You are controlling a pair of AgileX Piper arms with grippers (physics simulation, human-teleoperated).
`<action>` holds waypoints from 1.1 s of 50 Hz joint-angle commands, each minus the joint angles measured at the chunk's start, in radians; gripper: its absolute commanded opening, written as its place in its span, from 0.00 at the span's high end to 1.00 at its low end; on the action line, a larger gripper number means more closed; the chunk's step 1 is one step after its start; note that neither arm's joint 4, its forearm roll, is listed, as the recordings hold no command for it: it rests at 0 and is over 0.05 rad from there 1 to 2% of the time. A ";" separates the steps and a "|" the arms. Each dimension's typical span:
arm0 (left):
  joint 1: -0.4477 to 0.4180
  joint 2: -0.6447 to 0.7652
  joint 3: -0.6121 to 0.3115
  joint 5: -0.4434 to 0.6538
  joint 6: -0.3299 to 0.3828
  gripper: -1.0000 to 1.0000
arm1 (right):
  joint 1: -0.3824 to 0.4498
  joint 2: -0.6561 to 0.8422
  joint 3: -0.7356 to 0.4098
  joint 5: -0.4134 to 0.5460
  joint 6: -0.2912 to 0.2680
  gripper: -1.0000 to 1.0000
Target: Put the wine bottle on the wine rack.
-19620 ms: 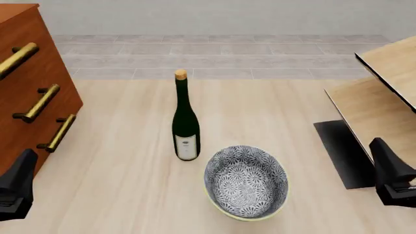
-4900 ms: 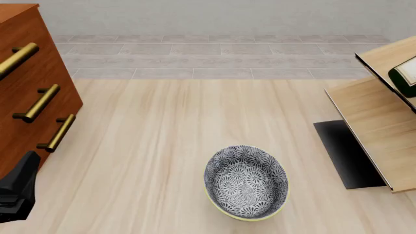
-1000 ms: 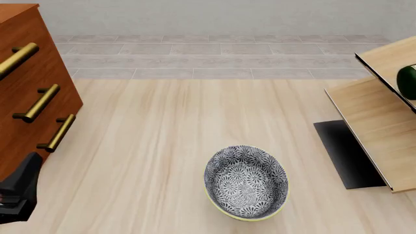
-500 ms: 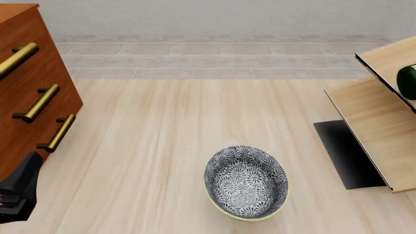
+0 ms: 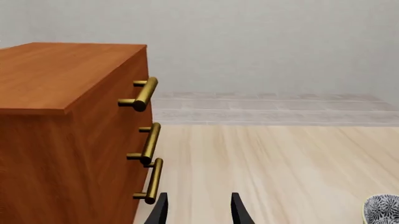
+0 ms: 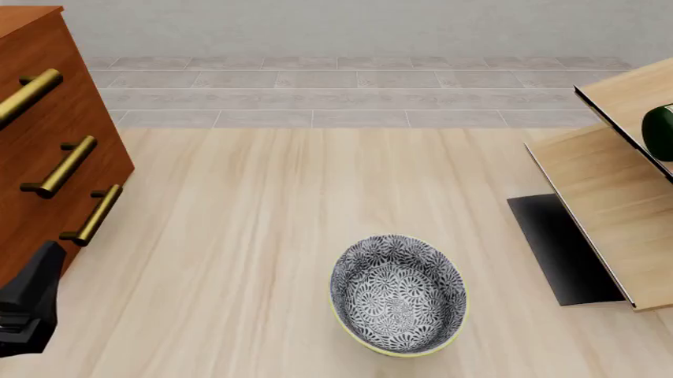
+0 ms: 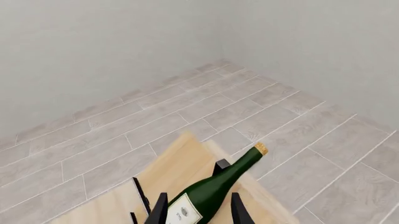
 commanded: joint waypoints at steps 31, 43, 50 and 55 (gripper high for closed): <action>0.003 0.029 -0.035 -0.018 0.024 0.00 | 0.187 -0.310 0.224 0.044 -0.113 0.00; 0.002 0.019 -0.079 0.019 0.035 0.00 | 0.220 -0.392 0.276 0.063 -0.117 0.00; 0.003 0.010 -0.104 0.046 0.044 0.00 | 0.245 -0.439 0.294 0.082 -0.142 0.00; 0.004 0.006 -0.123 0.066 0.052 0.00 | 0.260 -0.463 0.294 0.095 -0.140 0.00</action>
